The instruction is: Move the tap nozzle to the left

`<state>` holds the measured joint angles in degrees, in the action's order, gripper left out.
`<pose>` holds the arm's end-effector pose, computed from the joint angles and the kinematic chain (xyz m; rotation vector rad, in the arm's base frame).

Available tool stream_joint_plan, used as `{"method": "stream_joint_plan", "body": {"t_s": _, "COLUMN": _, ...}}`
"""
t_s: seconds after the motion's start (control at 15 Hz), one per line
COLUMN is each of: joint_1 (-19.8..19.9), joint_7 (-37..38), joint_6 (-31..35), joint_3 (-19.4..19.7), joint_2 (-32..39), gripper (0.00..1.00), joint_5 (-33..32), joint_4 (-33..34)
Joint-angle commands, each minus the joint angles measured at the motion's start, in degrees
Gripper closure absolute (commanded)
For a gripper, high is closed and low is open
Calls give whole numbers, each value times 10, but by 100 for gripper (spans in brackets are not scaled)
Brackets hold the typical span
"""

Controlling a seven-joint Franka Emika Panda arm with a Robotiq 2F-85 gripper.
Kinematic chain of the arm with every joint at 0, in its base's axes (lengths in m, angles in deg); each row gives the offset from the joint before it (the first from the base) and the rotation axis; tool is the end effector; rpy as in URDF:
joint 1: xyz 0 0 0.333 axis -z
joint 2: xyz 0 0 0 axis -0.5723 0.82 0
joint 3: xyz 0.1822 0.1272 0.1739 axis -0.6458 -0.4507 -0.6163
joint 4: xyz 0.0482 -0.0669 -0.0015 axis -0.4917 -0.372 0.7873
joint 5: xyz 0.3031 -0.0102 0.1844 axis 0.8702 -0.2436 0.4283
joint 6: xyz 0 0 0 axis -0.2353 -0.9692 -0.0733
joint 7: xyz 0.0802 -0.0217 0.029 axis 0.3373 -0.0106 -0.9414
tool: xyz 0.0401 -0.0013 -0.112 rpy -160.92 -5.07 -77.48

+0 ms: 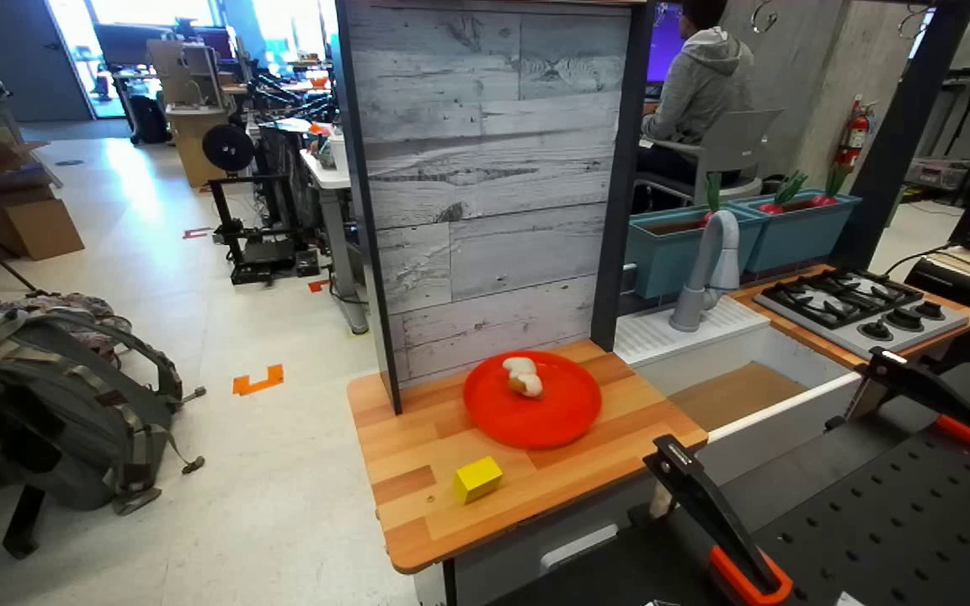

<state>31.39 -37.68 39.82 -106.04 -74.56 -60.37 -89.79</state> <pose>0.4007 0.1645 0.4699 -3.0828 0.1774 -0.3083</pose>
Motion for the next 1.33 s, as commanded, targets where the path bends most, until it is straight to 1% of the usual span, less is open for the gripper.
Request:
{"method": "stream_joint_plan", "body": {"t_s": 0.0, "joint_1": -12, "joint_7": 4, "joint_6": -1, "joint_3": 11, "joint_2": 2, "gripper": 0, "joint_5": -6, "joint_4": 1}}
{"method": "stream_joint_plan", "body": {"t_s": 0.07, "joint_1": -6, "joint_7": -2, "joint_6": 10, "joint_3": 12, "joint_2": 4, "gripper": 0, "joint_5": -20, "joint_4": -3}}
{"method": "stream_joint_plan", "body": {"t_s": 0.13, "joint_1": 0, "joint_7": 7, "joint_6": 30, "joint_3": 12, "joint_2": 8, "gripper": 0, "joint_5": -27, "joint_4": -6}}
{"method": "stream_joint_plan", "body": {"t_s": 0.27, "joint_1": 7, "joint_7": -1, "joint_6": 55, "joint_3": 27, "joint_2": 29, "gripper": 0, "joint_5": -27, "joint_4": 2}}
{"method": "stream_joint_plan", "body": {"t_s": 0.53, "joint_1": 20, "joint_7": -29, "joint_6": 107, "joint_3": 67, "joint_2": 82, "gripper": 0, "joint_5": -19, "joint_4": 13}}
{"method": "stream_joint_plan", "body": {"t_s": 0.67, "joint_1": 33, "joint_7": -33, "joint_6": 145, "joint_3": 85, "joint_2": 110, "gripper": 0, "joint_5": -28, "joint_4": 14}}
{"method": "stream_joint_plan", "body": {"t_s": 1.07, "joint_1": 59, "joint_7": -74, "joint_6": 182, "joint_3": 147, "joint_2": 200, "gripper": 0, "joint_5": -27, "joint_4": 33}}
{"method": "stream_joint_plan", "body": {"t_s": 1.27, "joint_1": 71, "joint_7": -79, "joint_6": 220, "joint_3": 174, "joint_2": 244, "gripper": 0, "joint_5": -35, "joint_4": 39}}
